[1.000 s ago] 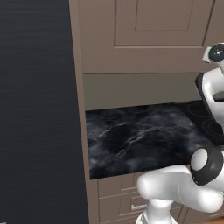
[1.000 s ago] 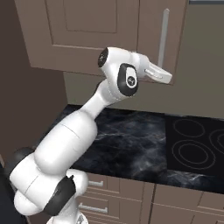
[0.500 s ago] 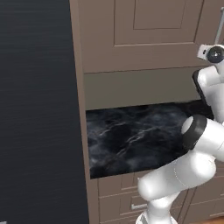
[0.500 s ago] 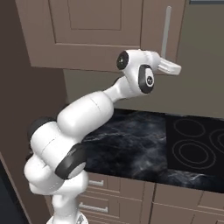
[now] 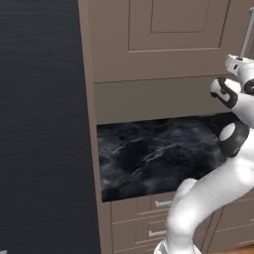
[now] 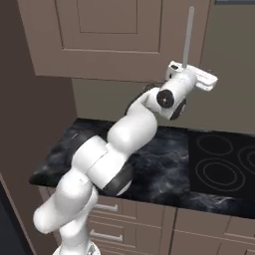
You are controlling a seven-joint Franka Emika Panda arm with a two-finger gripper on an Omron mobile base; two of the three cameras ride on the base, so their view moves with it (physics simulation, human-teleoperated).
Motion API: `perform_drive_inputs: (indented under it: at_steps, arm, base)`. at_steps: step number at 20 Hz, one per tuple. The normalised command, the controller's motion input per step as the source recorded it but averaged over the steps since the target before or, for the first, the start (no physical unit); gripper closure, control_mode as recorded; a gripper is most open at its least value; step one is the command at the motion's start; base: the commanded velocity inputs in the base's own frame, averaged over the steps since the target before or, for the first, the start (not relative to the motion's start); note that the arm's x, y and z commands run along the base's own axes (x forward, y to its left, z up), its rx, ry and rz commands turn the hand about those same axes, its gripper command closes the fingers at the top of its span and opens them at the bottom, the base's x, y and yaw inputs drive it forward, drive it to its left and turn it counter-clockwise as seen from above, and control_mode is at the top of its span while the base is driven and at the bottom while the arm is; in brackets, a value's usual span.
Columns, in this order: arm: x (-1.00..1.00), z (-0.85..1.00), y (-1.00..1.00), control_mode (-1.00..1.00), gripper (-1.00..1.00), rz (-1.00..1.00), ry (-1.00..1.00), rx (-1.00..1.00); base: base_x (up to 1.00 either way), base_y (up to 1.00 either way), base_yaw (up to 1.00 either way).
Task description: Pick the sweet potato, sweet potato from the counter and place them in the cabinet. Then close the cabinet.
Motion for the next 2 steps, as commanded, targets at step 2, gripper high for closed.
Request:
perform_drive_inputs:
  at_steps: [2]
  arm:
    - [0.03,0.36,-0.25,-1.0,-1.0,0.54,0.2,0.23]
  base:
    - [0.0,0.0,0.0]
